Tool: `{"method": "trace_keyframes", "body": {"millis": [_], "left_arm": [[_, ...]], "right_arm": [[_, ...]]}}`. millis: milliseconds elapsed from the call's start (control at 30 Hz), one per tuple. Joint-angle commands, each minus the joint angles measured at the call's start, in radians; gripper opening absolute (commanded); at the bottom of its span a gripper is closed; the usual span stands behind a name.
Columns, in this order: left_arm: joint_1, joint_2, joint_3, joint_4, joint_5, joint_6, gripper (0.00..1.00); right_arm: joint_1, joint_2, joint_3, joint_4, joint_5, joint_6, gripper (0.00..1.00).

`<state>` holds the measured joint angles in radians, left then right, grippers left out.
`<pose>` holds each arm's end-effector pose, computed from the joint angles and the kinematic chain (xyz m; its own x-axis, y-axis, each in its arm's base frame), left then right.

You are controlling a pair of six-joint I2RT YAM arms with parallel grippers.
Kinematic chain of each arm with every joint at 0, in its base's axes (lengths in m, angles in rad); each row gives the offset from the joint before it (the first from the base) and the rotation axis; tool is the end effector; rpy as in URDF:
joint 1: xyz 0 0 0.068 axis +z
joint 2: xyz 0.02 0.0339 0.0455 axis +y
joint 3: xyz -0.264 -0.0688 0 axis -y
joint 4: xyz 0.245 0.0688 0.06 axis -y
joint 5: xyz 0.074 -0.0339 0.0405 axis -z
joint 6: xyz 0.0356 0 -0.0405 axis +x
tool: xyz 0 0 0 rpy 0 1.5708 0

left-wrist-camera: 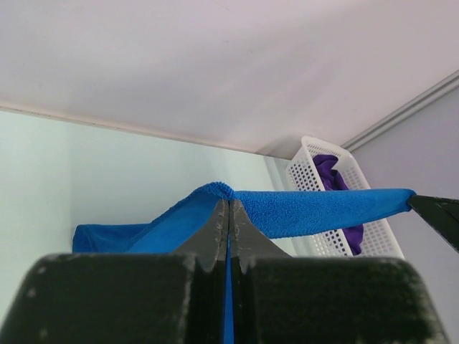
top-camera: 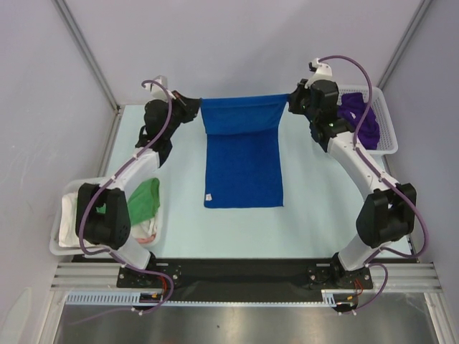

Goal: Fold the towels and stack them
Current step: Fold the towel

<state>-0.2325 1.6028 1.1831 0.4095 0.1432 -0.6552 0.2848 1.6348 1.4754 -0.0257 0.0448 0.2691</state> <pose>0.3743 -0.0939 0.3312 -0.2314 -0.5650 -0.7920 0.2849 0.7391 -0.6104 0.3805 0.1097 0.3771 -0.2337 0.2083 -0.9497 -0.1829 0.9499 0.2534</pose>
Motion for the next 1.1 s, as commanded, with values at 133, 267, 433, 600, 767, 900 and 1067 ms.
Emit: {"method": "trace_keyframes", "body": {"millis": [133, 267, 433, 600, 767, 900, 1067], "left_arm": [[0.002, -0.086, -0.051, 0.049, 0.012, -0.012, 0.0], [-0.001, -0.101, -0.079, 0.046, 0.012, -0.014, 0.0], [-0.001, -0.122, -0.103, 0.043, 0.007, -0.014, 0.0], [-0.001, -0.13, -0.129, 0.037, 0.007, -0.014, 0.0], [-0.001, -0.129, -0.149, 0.017, 0.01, -0.018, 0.0], [-0.001, -0.139, -0.171, 0.008, 0.018, -0.023, 0.0], [-0.001, -0.144, -0.139, -0.026, 0.025, -0.018, 0.0]], "right_arm": [[0.008, -0.099, -0.058, 0.037, 0.036, 0.008, 0.0], [0.013, -0.125, -0.084, 0.037, 0.043, 0.012, 0.0], [0.02, -0.154, -0.113, 0.032, 0.049, 0.012, 0.0], [0.03, -0.174, -0.161, 0.03, 0.053, 0.019, 0.0], [0.04, -0.207, -0.207, 0.033, 0.053, 0.028, 0.0], [0.05, -0.234, -0.257, 0.04, 0.056, 0.039, 0.0], [0.053, -0.254, -0.283, 0.032, 0.058, 0.045, 0.0]]}}
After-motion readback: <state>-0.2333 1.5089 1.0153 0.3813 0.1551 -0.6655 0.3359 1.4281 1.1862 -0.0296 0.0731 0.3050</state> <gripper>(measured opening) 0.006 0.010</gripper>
